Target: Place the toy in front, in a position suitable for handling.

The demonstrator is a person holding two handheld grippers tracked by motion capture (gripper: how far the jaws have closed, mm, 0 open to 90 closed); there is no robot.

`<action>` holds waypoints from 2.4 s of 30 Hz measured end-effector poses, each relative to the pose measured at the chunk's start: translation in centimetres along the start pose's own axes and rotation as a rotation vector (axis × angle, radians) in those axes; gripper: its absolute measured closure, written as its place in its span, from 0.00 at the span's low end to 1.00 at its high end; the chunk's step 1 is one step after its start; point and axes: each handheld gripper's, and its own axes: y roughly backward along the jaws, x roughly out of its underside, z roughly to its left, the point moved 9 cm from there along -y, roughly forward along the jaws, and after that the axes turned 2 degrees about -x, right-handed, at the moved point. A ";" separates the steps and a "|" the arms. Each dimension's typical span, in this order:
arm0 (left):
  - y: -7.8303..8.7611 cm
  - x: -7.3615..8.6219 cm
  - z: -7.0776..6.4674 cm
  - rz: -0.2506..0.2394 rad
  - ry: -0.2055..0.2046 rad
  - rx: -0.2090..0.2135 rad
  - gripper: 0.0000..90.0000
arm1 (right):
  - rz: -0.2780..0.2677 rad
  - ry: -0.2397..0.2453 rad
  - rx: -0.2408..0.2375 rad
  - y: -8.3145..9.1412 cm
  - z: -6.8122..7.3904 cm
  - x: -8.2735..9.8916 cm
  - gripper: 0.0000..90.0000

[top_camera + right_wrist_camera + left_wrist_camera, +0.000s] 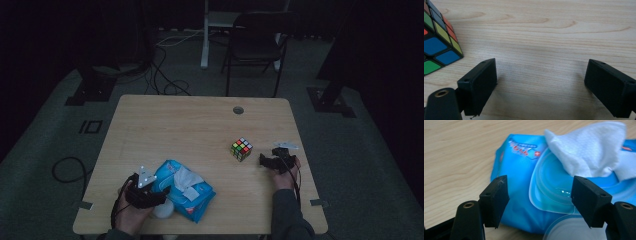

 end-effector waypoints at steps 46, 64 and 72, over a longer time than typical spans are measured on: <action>-3.2 -9.1 1.0 -0.106 -0.039 0.107 0.56 | 0.000 0.002 -0.001 0.0 0.1 0.0 0.12; -6.5 -5.1 -4.9 0.028 -0.074 0.178 0.69 | -0.001 0.004 -0.003 0.0 0.1 0.0 0.12; -4.9 -3.3 -3.6 0.009 -0.108 0.149 0.70 | -0.001 0.005 -0.005 0.0 0.1 0.0 0.12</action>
